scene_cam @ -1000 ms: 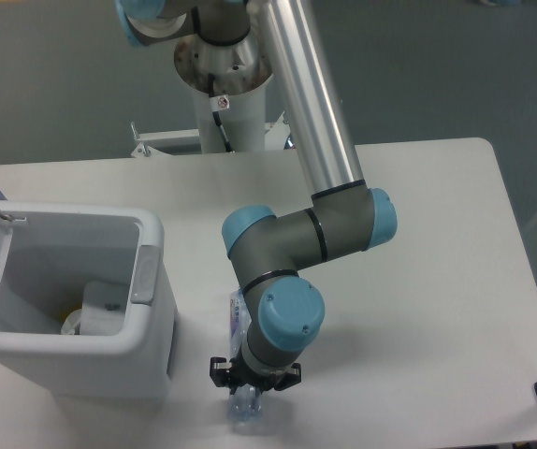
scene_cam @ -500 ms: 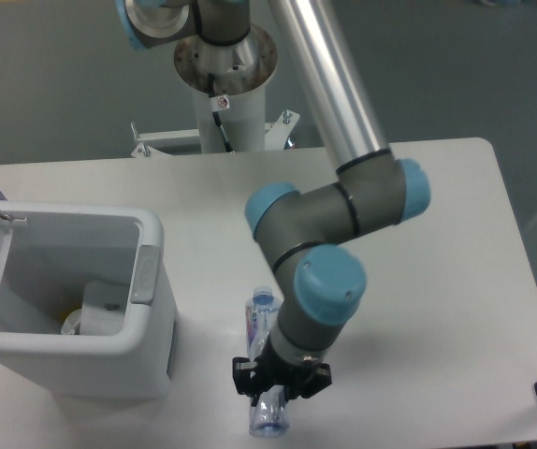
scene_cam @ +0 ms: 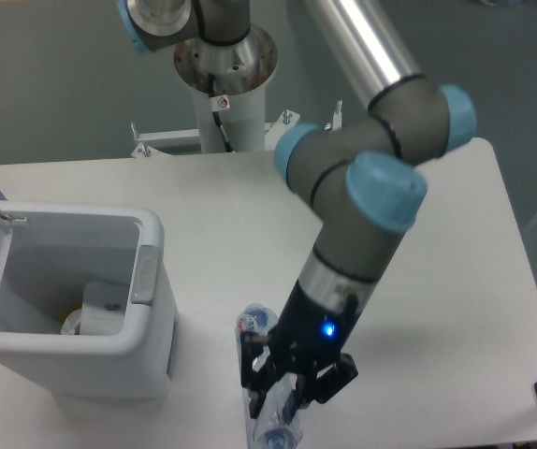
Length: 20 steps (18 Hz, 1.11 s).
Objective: Place the trash in the trash can
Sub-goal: 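Lift the bottle and swing it into the trash bin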
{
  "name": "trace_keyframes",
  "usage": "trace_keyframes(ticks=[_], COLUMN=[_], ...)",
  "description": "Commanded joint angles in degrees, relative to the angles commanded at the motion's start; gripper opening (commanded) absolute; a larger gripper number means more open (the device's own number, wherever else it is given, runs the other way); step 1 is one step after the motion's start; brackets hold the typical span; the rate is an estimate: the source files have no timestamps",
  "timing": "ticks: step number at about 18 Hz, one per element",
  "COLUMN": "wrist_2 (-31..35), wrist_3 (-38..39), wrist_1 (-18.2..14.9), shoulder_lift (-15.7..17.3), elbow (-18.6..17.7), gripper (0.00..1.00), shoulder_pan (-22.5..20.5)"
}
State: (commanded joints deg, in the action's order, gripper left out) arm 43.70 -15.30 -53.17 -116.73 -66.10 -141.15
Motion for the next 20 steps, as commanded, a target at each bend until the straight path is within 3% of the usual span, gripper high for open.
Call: trace_keyframes(ticks=[8,14,20], wrist_2=[-10.7,-11.4,-11.1], wrist_3=[2.1,3.3,3.1], wrist_1=[0.0,0.1,1.4], shoulder_lift=[3.5,3.4,3.4], elbow=[4.1,2.9,-1.2], gripper=[0.37,0.37,0.43], shoulder_pan=[-0.5,2.8,7.5])
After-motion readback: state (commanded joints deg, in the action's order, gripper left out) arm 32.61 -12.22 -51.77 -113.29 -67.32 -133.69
